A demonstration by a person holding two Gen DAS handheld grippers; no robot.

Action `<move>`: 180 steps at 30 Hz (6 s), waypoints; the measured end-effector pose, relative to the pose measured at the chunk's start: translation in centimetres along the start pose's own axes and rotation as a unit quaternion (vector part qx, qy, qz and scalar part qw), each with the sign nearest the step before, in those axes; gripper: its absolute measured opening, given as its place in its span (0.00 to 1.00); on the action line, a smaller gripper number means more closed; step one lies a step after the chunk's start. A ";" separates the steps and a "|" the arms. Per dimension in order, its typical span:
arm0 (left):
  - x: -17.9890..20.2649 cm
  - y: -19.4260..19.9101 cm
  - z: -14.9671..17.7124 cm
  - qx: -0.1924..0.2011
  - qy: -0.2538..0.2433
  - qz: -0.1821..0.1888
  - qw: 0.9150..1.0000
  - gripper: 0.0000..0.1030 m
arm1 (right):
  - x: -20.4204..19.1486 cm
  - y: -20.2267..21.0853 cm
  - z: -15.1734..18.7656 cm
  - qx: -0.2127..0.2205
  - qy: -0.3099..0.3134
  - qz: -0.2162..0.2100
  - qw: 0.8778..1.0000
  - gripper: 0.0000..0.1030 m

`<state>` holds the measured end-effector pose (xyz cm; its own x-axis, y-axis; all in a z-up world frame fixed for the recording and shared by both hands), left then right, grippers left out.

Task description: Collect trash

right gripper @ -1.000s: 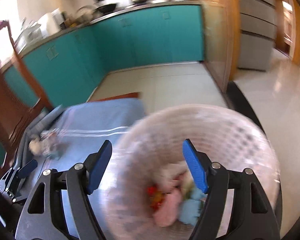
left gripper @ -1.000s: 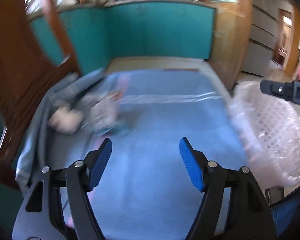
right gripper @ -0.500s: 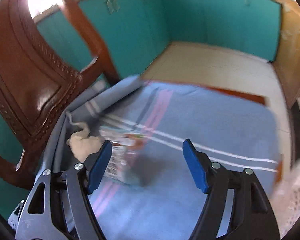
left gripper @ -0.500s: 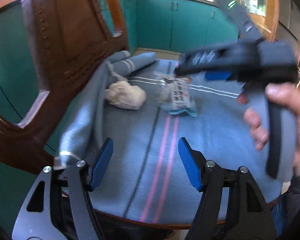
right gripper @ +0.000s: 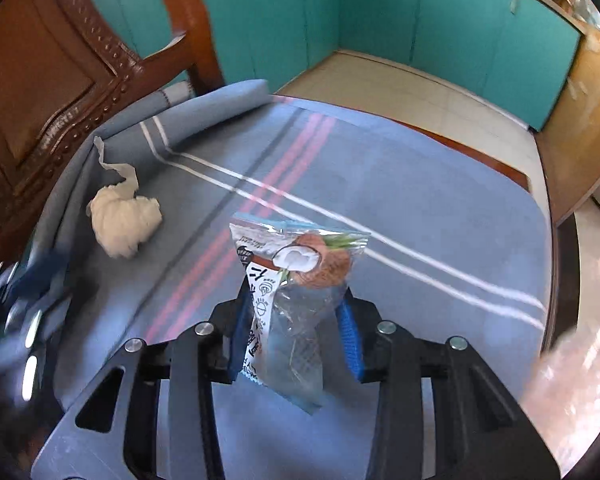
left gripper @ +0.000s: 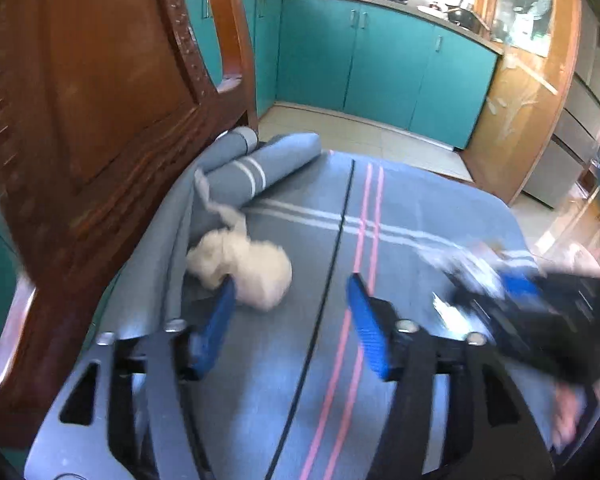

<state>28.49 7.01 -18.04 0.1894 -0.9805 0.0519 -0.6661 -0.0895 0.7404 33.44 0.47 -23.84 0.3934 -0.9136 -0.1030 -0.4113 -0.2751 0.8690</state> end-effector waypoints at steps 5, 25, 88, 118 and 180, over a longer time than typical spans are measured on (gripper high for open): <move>-1.0 -3.8 -0.7 -0.035 -0.009 -0.028 0.999 0.65 | 2.2 3.0 4.1 0.001 -0.015 -0.021 1.000 0.39; 2.6 1.4 3.0 -0.008 -0.070 0.010 0.997 0.27 | 4.5 6.9 5.8 0.066 -0.018 0.031 0.997 0.67; 4.9 2.9 8.5 -0.039 -0.119 0.018 0.992 0.35 | 3.0 4.5 6.2 0.046 0.015 0.040 0.998 0.52; 4.8 9.7 4.3 0.062 -0.094 -0.015 0.994 0.35 | 7.1 12.3 5.8 0.132 -0.028 0.047 0.990 0.51; 33.6 7.2 8.9 0.032 -0.269 0.174 0.947 0.76 | 27.1 18.2 17.6 0.127 -0.235 0.181 0.946 0.52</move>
<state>23.63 -28.13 -16.92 -0.4333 -0.8980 -0.0763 -0.6659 0.2620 0.6985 22.14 -34.59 -19.31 -0.1964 -0.9776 -0.0759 -0.6572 0.0738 0.7501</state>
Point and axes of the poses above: each gripper's, at about its wrist camera, not at the fingertips, and y roughly against the way its jaws point, x to its right, z to its underside, the point moved 8 cm from there along -y, roughly the way its jaws point, and after that the axes turned 1 degree about -x, right-handed, at the moved point
